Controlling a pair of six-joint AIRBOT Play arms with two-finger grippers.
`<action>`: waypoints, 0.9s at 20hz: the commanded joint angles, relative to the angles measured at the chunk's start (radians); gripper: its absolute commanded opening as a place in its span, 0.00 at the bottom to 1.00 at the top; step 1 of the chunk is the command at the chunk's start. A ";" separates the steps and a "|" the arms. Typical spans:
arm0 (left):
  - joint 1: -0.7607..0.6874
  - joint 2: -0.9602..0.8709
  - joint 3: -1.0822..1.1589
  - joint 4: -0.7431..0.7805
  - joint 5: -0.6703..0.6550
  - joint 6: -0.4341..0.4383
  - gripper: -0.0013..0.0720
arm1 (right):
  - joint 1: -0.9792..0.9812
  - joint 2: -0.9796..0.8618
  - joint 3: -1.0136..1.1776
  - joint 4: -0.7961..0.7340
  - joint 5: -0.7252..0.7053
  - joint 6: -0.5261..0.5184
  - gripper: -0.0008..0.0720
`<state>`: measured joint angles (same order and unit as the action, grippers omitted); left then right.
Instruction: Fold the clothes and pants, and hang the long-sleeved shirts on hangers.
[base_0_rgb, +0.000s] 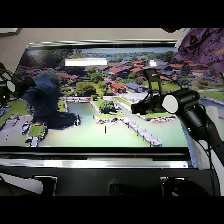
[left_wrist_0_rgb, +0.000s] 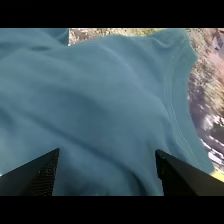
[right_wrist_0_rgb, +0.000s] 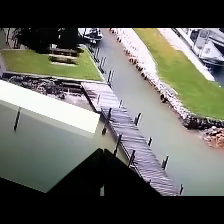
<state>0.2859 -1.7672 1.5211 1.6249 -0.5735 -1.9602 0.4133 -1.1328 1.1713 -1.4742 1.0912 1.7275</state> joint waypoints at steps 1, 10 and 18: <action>0.003 -0.109 0.084 0.006 -0.061 0.000 1.00 | 0.001 0.000 0.001 0.000 -0.011 0.002 0.06; -0.011 -0.134 0.238 -0.009 -0.344 0.033 0.04 | 0.001 0.000 0.001 0.000 -0.028 0.016 0.06; -0.281 0.173 0.283 -0.168 -0.543 0.211 0.04 | 0.001 0.016 0.001 -0.051 -0.021 0.016 0.06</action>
<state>0.1081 -1.6947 1.7939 1.5761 -1.0370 -1.8088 0.4133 -1.1278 1.1713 -1.4899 1.0576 1.7432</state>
